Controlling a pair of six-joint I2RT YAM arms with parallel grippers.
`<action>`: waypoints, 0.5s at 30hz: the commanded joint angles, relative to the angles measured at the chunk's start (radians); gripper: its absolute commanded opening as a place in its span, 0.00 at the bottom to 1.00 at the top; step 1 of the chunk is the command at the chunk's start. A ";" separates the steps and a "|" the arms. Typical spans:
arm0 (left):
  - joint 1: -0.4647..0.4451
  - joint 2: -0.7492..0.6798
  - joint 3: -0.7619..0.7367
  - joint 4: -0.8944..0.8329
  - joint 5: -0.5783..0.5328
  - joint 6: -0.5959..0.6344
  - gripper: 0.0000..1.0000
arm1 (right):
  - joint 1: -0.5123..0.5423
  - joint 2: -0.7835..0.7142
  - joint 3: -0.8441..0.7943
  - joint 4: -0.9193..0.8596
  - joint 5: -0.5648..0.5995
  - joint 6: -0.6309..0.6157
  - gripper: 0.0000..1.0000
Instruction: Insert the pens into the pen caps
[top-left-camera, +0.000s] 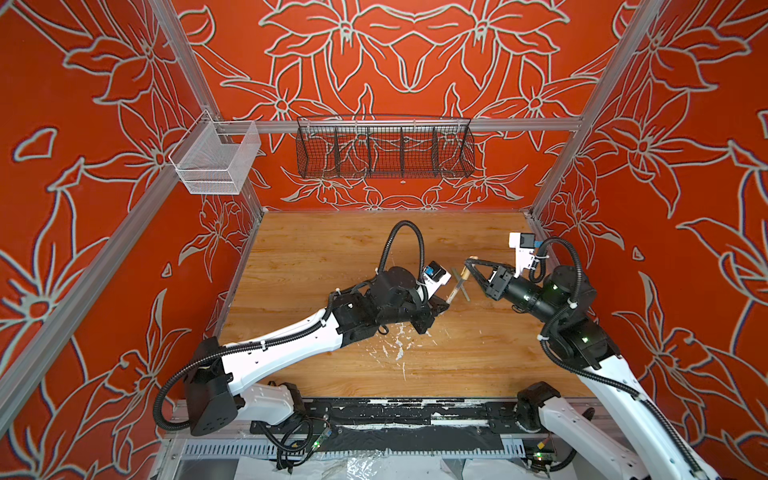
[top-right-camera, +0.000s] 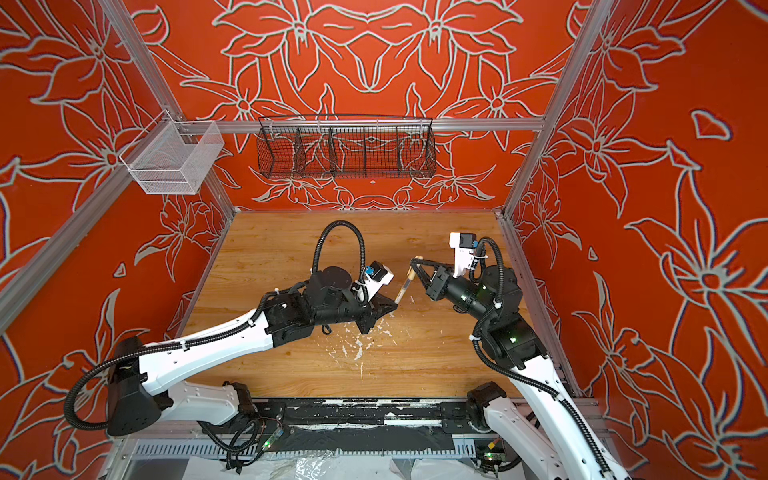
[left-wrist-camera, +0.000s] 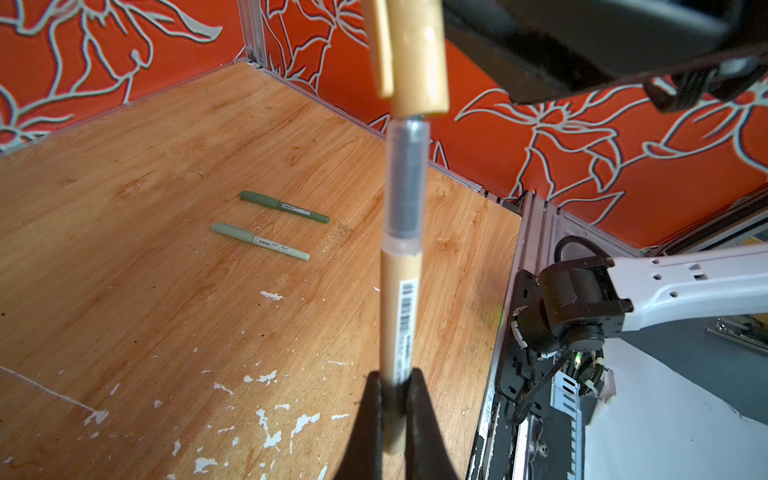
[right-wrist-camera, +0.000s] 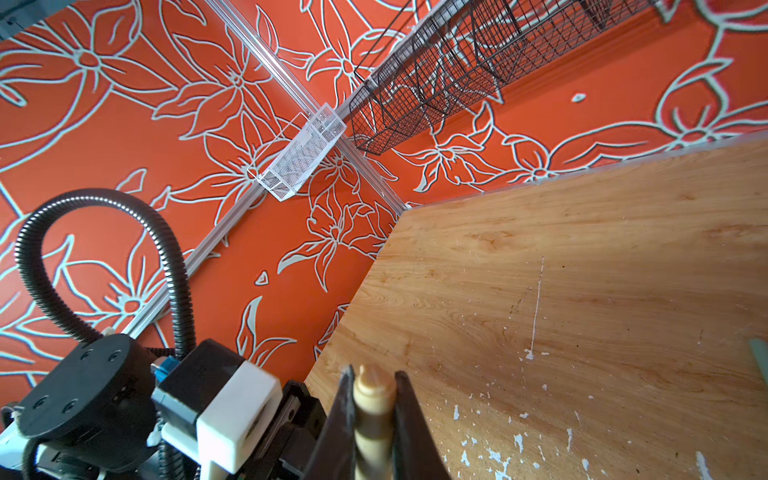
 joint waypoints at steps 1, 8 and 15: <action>0.005 -0.018 0.013 0.023 -0.018 -0.001 0.00 | 0.006 -0.025 0.015 0.025 0.010 -0.002 0.00; 0.005 -0.015 0.011 0.024 -0.015 -0.002 0.00 | 0.006 -0.036 0.028 0.010 0.022 -0.013 0.00; 0.005 -0.006 0.014 0.021 -0.006 -0.002 0.00 | 0.006 -0.027 0.059 0.039 0.052 -0.017 0.00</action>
